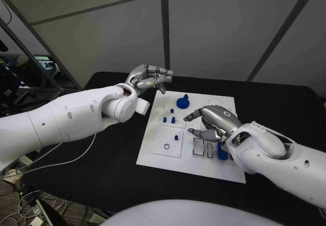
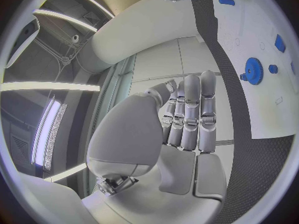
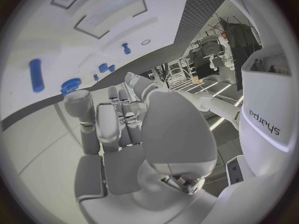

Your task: Assemble the parts on the task board

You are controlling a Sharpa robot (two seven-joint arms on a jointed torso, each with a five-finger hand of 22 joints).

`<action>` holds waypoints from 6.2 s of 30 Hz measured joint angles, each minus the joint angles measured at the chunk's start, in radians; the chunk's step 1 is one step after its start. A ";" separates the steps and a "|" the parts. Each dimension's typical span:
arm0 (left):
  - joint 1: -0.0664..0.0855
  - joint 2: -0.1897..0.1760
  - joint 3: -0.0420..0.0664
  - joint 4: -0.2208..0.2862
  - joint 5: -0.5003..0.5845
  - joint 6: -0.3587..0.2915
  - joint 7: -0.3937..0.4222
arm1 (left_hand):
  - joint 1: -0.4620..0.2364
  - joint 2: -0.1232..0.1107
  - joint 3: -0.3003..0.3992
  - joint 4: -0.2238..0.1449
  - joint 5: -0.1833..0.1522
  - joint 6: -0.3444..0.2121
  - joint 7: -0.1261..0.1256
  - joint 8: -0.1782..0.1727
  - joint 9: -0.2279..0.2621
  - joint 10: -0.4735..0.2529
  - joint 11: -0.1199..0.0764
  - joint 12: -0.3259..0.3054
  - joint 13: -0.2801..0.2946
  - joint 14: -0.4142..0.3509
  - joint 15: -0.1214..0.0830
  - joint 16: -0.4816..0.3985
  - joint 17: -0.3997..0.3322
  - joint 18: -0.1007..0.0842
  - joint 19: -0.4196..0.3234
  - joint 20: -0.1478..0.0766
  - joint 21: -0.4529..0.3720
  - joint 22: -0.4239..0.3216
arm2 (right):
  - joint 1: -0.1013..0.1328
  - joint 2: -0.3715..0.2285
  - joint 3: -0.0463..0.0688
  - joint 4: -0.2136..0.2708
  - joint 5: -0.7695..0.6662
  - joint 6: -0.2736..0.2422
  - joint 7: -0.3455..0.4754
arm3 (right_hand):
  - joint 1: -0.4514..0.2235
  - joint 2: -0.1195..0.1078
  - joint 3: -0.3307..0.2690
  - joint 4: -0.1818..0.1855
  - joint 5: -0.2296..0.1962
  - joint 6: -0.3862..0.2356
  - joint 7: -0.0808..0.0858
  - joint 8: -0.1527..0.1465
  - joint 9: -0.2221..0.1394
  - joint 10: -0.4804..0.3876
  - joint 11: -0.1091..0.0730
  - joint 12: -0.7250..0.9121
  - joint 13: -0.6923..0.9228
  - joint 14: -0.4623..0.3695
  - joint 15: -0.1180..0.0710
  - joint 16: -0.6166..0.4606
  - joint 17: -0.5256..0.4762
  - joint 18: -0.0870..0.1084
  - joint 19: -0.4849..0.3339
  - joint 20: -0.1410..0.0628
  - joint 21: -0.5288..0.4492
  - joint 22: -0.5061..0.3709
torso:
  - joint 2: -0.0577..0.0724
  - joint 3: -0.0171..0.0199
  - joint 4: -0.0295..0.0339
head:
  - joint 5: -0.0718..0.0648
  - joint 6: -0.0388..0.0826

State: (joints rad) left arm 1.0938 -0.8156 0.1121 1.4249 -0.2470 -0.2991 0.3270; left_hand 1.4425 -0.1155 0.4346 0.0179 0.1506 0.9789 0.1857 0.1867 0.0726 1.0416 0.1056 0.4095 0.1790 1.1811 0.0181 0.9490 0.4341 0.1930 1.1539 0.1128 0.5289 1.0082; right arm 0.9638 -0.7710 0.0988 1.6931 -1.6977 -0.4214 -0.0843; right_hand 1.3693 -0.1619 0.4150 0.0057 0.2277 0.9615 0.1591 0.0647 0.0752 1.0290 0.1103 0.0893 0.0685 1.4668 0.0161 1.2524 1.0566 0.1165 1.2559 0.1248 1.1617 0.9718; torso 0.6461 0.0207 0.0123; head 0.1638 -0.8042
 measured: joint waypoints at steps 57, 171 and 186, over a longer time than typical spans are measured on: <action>0.000 -0.001 -0.005 -0.006 -0.001 0.002 0.006 | 0.000 0.000 0.000 0.000 0.000 0.000 0.000 0.000 0.000 0.001 0.000 0.005 0.001 0.000 0.000 0.000 -0.001 0.000 0.000 0.000 0.000 0.000 | 0.067 -0.013 0.030 -0.137 -0.045 0.342 -0.098 | 0.044 0.065 -0.079 0.047 -0.018 0.063 -0.012 0.016 0.017 0.090 -0.030 0.119 0.002 0.000 -0.015 0.026 0.012 0.000 0.051 -0.025 0.043 0.072 | -0.002 -0.0010 -0.0045 | -0.051 0.009; 0.000 0.023 -0.005 -0.030 -0.001 0.005 0.006 | 0.000 0.000 0.006 -0.006 0.000 0.000 0.000 0.000 0.001 0.001 0.000 0.008 0.001 0.000 0.000 0.000 -0.002 0.000 0.000 0.000 0.000 0.000 | 0.045 0.179 -0.111 -0.048 0.070 0.219 -0.044 | 0.072 0.073 -0.027 0.036 -0.004 0.159 -0.028 0.033 0.034 0.211 -0.055 0.091 0.021 0.000 -0.036 0.049 0.036 0.000 0.074 -0.041 0.080 0.118 | -0.002 -0.0021 -0.0037 | 0.017 -0.027; 0.000 0.023 -0.005 -0.029 -0.001 0.006 0.006 | 0.000 0.000 0.006 -0.006 0.000 0.000 0.000 0.000 0.001 0.001 0.000 0.008 0.001 0.000 0.000 0.000 -0.003 0.000 0.000 0.000 0.000 0.000 | 0.046 0.193 -0.111 -0.066 0.063 0.221 -0.041 | 0.067 0.069 -0.027 0.036 -0.004 0.162 -0.028 0.035 0.040 0.211 -0.055 0.091 0.021 0.000 -0.036 0.049 0.036 0.000 0.074 -0.041 0.080 0.116 | -0.003 -0.0024 -0.0037 | 0.022 -0.030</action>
State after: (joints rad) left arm 1.0936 -0.7929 0.1069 1.3961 -0.2479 -0.2932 0.3331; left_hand 1.4425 -0.1155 0.4402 0.0122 0.1506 0.9790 0.1856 0.1867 0.0732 1.0425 0.1058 0.4180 0.1796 1.1811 0.0181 0.9490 0.4310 0.1931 1.1539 0.1128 0.5288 1.0082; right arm 1.0096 -0.5783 -0.0125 1.6275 -1.6347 -0.2005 -0.1257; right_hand 1.4367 -0.0926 0.3879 0.0415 0.2236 1.1235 0.1311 0.0992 0.1156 1.2400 0.0554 0.1803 0.0896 1.4668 -0.0199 1.3018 1.0925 0.1165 1.3295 0.0838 1.2421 1.0876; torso 0.6435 0.0183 0.0085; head 0.1860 -0.8345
